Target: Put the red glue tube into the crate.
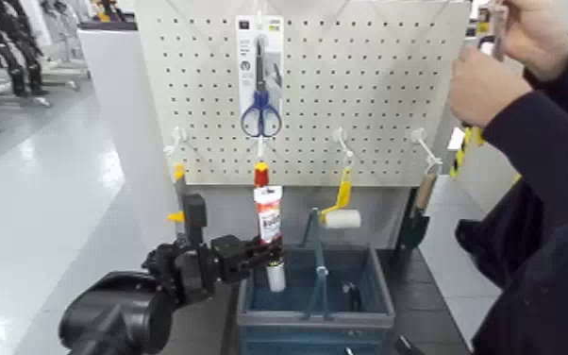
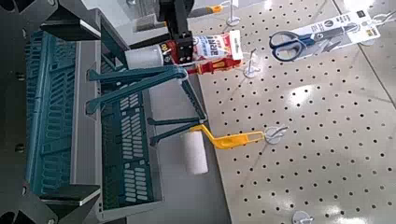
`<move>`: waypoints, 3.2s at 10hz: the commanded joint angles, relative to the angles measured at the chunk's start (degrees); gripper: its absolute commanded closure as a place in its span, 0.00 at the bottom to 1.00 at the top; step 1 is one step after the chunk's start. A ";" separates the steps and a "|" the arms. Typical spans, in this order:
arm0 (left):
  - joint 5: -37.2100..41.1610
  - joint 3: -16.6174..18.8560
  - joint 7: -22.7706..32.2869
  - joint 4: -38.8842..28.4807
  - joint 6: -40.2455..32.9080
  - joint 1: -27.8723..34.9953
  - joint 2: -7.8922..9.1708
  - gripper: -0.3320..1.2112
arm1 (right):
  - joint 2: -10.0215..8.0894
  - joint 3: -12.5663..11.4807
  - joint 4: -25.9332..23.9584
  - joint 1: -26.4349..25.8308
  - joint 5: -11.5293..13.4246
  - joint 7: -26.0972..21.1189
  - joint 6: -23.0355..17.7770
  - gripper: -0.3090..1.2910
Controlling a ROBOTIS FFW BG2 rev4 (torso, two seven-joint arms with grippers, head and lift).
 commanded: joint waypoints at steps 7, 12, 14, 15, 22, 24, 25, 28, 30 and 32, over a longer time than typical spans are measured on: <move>0.50 -2.84 0.97 10.68 -4.22 -3.88 -0.50 0.91 | -0.09 0.64 0.54 -0.53 -0.35 0.35 -0.27 0.28; 0.15 -3.55 1.05 10.68 -3.78 -4.50 -0.50 0.18 | -0.18 0.38 0.63 -0.53 -0.62 0.35 -0.35 0.28; 0.15 -3.64 1.05 10.59 -3.78 -4.59 -0.50 0.18 | -0.18 0.29 0.80 -0.44 -0.70 0.35 -0.44 0.28; 0.15 -3.72 1.05 10.59 -3.87 -4.59 -0.50 0.18 | -0.18 0.29 0.80 -0.53 -0.79 0.35 -0.44 0.28; -5.21 3.22 9.93 -13.85 -4.04 6.93 0.55 0.21 | -0.36 0.12 0.27 -0.27 -0.44 0.27 -0.88 0.28; -8.82 6.91 17.84 -25.98 -3.60 15.81 0.11 0.21 | -0.36 0.12 0.01 -0.18 -0.44 0.27 -0.88 0.28; -10.31 8.85 21.80 -30.81 -4.22 20.46 -0.59 0.21 | -0.36 0.03 0.01 -0.09 -0.35 0.27 -0.88 0.28; -15.76 12.45 32.43 -43.20 -5.80 34.09 -3.32 0.24 | -0.36 -0.24 -0.52 0.35 -0.09 0.00 -0.88 0.28; -15.32 11.31 35.42 -47.33 -3.78 40.50 -3.40 0.25 | -0.36 -0.59 -0.69 0.52 0.09 -0.17 -0.88 0.28; -13.48 10.69 37.09 -48.65 -2.02 44.72 -3.32 0.26 | -0.36 -0.94 -0.87 0.79 0.26 -0.17 -0.97 0.28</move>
